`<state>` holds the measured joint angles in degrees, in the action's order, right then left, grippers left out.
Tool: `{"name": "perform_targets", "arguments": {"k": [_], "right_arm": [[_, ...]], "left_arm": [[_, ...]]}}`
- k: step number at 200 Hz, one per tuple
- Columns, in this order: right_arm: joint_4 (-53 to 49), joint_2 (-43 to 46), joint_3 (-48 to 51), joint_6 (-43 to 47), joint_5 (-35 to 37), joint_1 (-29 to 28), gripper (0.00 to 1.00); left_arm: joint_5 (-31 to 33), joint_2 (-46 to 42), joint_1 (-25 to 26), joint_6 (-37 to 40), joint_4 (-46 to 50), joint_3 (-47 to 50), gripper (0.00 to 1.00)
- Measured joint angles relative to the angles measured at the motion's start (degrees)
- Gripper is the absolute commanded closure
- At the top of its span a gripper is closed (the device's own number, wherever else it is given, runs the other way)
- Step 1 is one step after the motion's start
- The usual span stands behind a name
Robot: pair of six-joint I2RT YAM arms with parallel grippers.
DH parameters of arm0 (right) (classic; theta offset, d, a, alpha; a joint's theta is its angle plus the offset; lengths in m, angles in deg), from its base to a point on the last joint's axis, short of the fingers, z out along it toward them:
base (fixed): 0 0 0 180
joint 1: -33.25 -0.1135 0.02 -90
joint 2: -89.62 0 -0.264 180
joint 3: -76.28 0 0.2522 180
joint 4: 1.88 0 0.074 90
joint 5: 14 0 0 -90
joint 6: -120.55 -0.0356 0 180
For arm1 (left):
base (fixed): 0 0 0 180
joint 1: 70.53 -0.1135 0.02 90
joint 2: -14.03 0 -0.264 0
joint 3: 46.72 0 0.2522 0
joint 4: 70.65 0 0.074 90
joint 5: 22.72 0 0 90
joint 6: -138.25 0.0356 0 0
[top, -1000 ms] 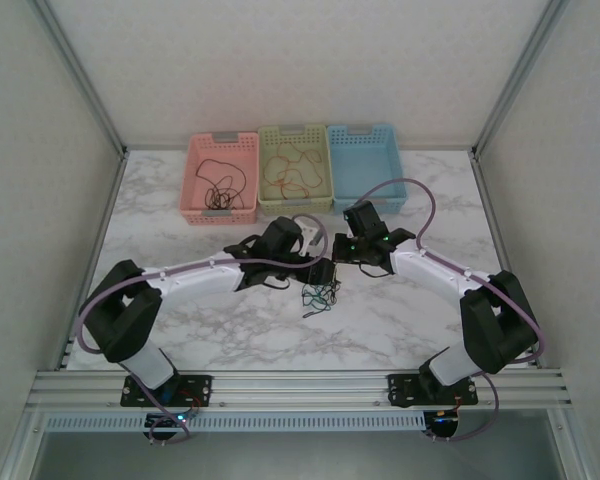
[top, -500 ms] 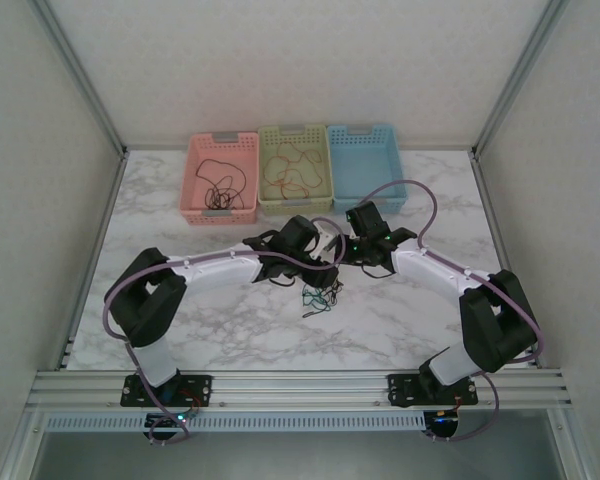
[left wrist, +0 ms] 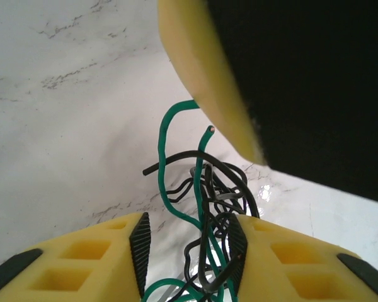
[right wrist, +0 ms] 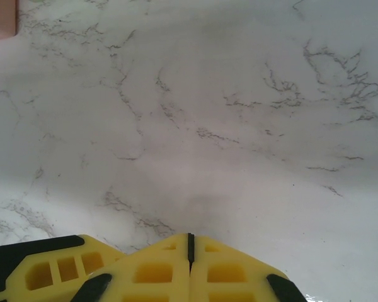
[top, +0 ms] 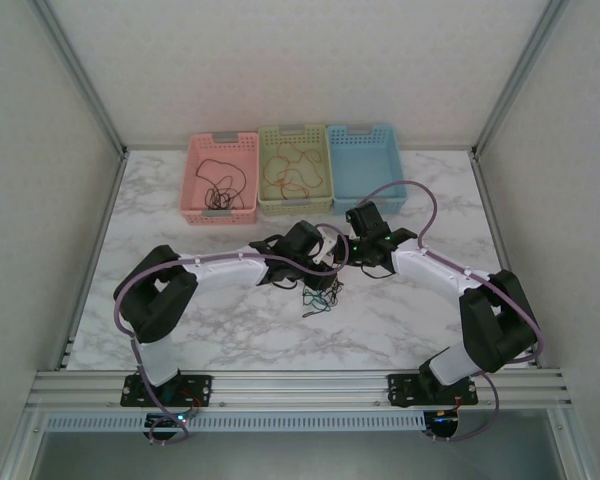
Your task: Untangle the cables
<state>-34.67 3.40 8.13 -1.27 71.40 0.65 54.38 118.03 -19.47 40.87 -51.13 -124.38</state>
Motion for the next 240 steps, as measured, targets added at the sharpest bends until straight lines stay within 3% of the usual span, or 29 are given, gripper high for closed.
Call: {"name": "perform_targets", "arguments": {"k": [33,94,127,153,172,207,240], "right_arm": [[0.4,0.0,0.0,-0.4,-0.2,0.1,1.0],[1.6,1.0,2.2,-0.6,0.0,2.9,1.0],[2.1,2.9,6.0,-2.0,2.2,11.9,1.0],[2.6,4.7,10.1,-3.7,3.5,21.6,1.0],[3.4,4.8,11.9,-4.0,2.3,24.3,1.0],[8.6,5.3,12.7,-4.4,-5.1,22.4,1.0],[14.5,7.1,12.7,-3.2,-10.6,15.9,0.65]], "left_arm": [[0.9,0.0,0.1,-0.3,-1.7,0.6,1.0],[5.7,-9.2,1.0,-2.5,-4.2,8.7,1.0],[12.1,-24.4,0.4,-6.2,-1.4,13.9,1.0],[14.7,-41.4,-5.1,-9.7,2.7,18.3,1.0],[14.6,-51.3,-11.0,-11.6,4.9,20.0,1.0],[11.5,-51.8,-12.1,-14.6,5.1,20.0,1.0],[9.7,-46.5,-12.1,-16.5,8.6,18.0,1.0]]}}
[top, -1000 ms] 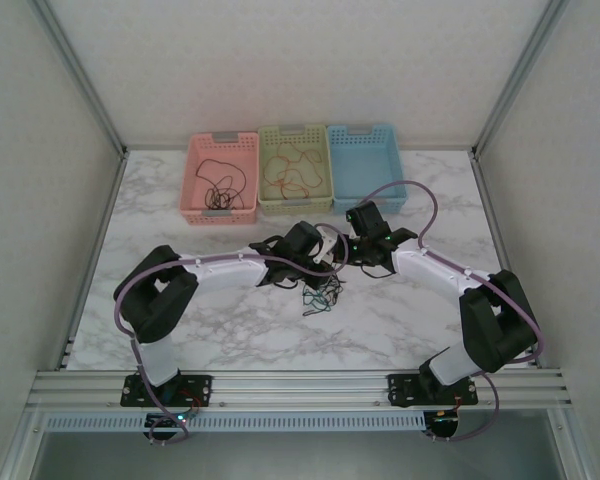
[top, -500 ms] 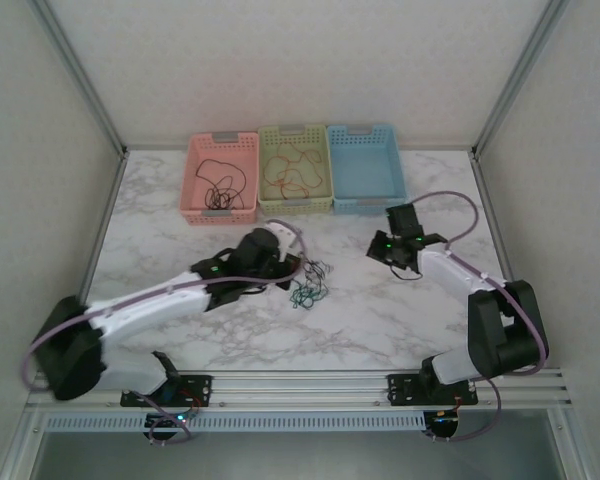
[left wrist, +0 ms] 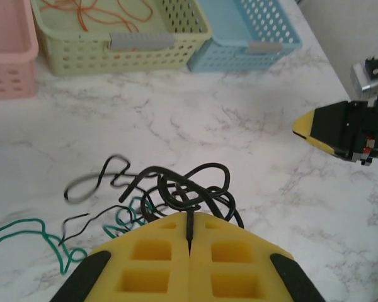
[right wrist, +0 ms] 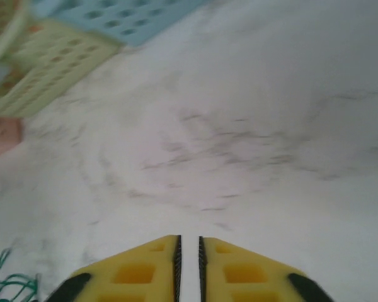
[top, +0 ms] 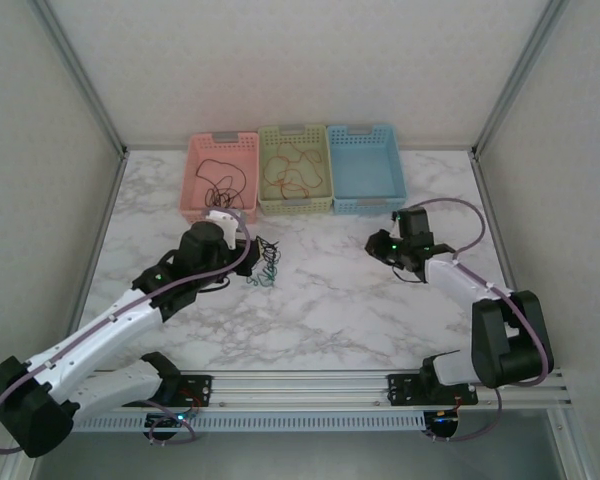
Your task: Untangle the cables
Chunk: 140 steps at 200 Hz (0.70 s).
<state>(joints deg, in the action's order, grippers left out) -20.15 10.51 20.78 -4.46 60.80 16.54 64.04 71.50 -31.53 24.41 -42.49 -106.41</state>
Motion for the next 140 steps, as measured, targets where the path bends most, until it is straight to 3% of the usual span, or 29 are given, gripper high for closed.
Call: {"name": "perform_targets", "arguments": {"k": [21,65,97,140], "right_arm": [[5.3,0.2,0.2,1.0,-2.6,-5.8,0.55],[15.5,-4.7,1.1,1.8,-6.2,-15.6,0.53],[16.2,-9.8,1.1,1.8,-6.3,-17.9,0.54],[15.3,-12.1,-0.9,2.1,-5.9,-18.8,0.56]], "left_arm": [[-1.4,1.5,0.0,-0.5,1.3,-3.6,1.0],[1.5,2.2,-0.2,-2.0,4.5,-6.0,1.0],[5.3,6.4,-3.5,-4.3,8.4,-5.7,1.0],[5.0,7.0,-8.0,-6.6,9.1,-1.7,1.0]]}}
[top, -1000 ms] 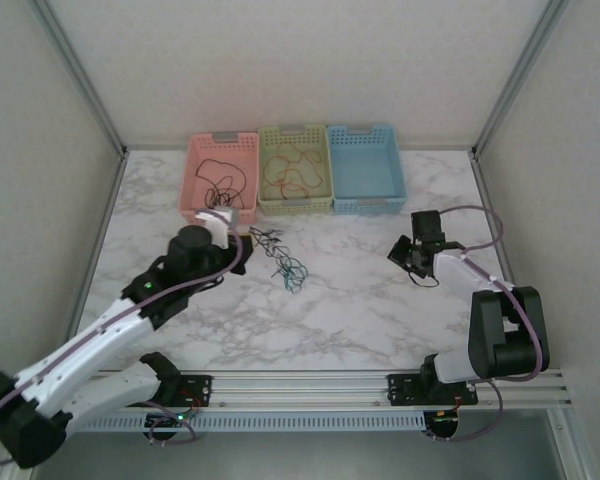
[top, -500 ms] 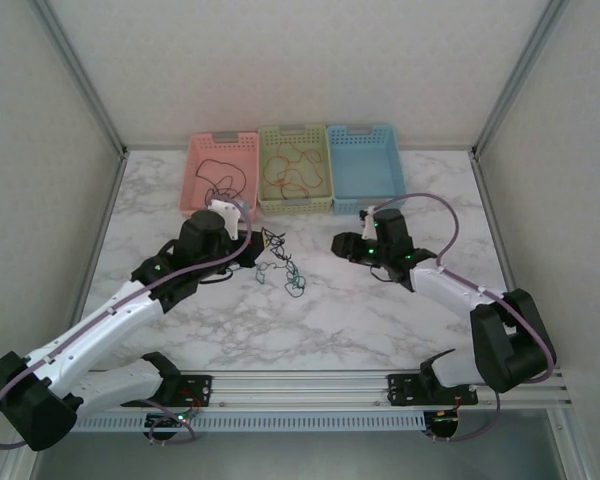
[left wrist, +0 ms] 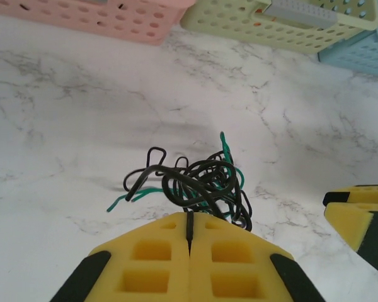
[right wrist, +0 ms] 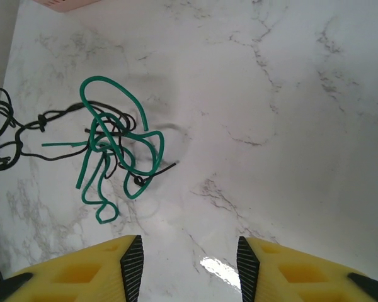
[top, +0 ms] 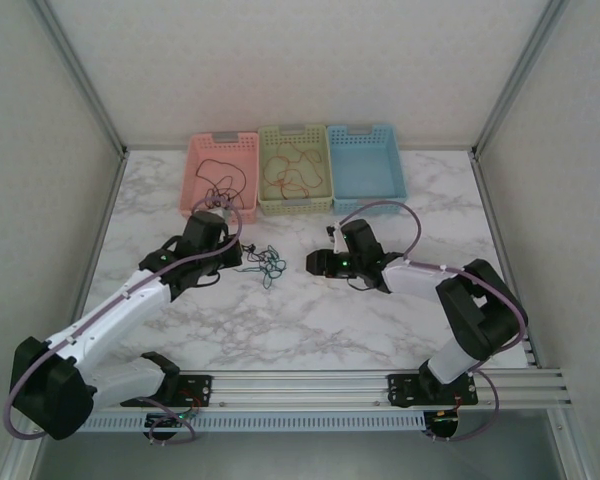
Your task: Untangle the cables
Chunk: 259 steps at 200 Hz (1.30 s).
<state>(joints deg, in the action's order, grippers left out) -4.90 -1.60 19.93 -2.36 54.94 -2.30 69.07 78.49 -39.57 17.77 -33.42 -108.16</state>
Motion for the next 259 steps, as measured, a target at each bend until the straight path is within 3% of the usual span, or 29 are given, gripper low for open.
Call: {"name": "perform_targets", "arguments": {"k": [39,80,116,181,205,259], "right_arm": [[-0.2,-0.1,-2.4,1.0,0.2,-2.2,0.56],[2.6,-2.7,-2.4,0.6,0.4,-8.0,0.62],[5.3,-7.2,-3.2,-1.4,0.9,-13.3,0.6],[7.3,-15.5,-9.7,-4.2,1.4,-14.1,0.6],[7.5,-16.8,-11.1,-4.6,1.4,-14.5,0.68],[7.5,-17.1,-11.6,-5.3,0.7,-14.6,1.0]], "left_arm": [[-0.4,-1.3,-0.6,-1.5,0.0,-0.9,1.0],[0.2,4.2,-2.0,-2.9,-0.6,-3.3,1.0],[0.9,8.3,-4.2,-4.0,-0.9,-3.3,1.0],[1.4,9.6,-5.5,-4.1,-2.3,-3.1,1.0],[1.4,9.6,-5.7,-4.1,-2.5,-3.0,1.0],[1.4,9.6,-6.2,-4.1,-2.6,-2.8,1.0]]}}
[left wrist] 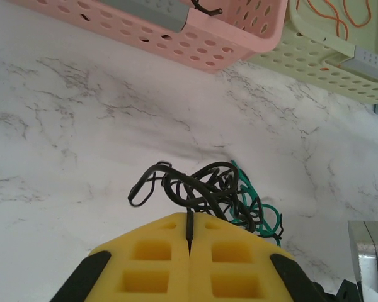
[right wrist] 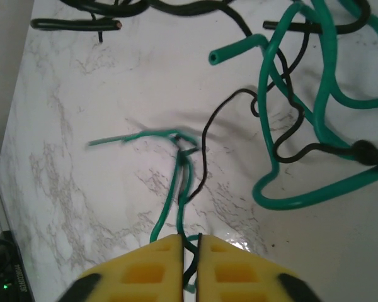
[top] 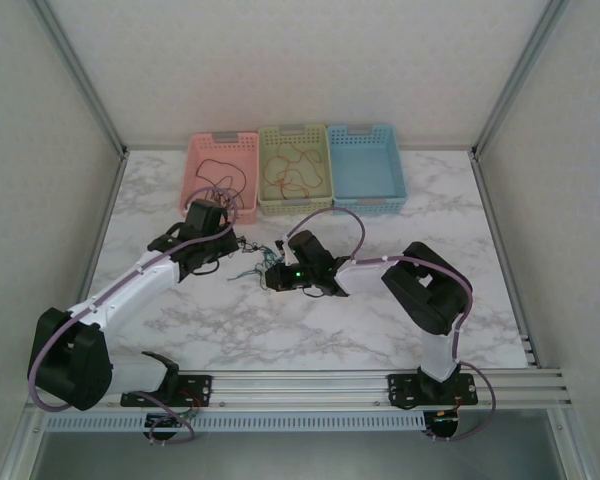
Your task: Untangle the cables
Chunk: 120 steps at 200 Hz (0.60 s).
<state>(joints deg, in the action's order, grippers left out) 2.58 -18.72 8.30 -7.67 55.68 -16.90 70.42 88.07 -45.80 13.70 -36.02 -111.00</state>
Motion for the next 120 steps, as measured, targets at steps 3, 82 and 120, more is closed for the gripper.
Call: {"name": "perform_targets", "arguments": {"k": [3,82,120], "right_arm": [[0.0,0.0,-0.1,-0.1,-0.2,0.0,1.0],[-7.5,9.5,5.5,4.2,2.8,0.2,1.0],[-12.1,16.1,10.9,5.9,5.1,3.9,1.0]], "left_arm": [[0.0,0.0,0.0,0.0,0.0,0.0,1.0],[3.2,-5.7,-2.2,1.4,4.0,-0.5,1.0],[6.0,-10.6,-3.8,1.3,6.6,-0.5,1.0]]}}
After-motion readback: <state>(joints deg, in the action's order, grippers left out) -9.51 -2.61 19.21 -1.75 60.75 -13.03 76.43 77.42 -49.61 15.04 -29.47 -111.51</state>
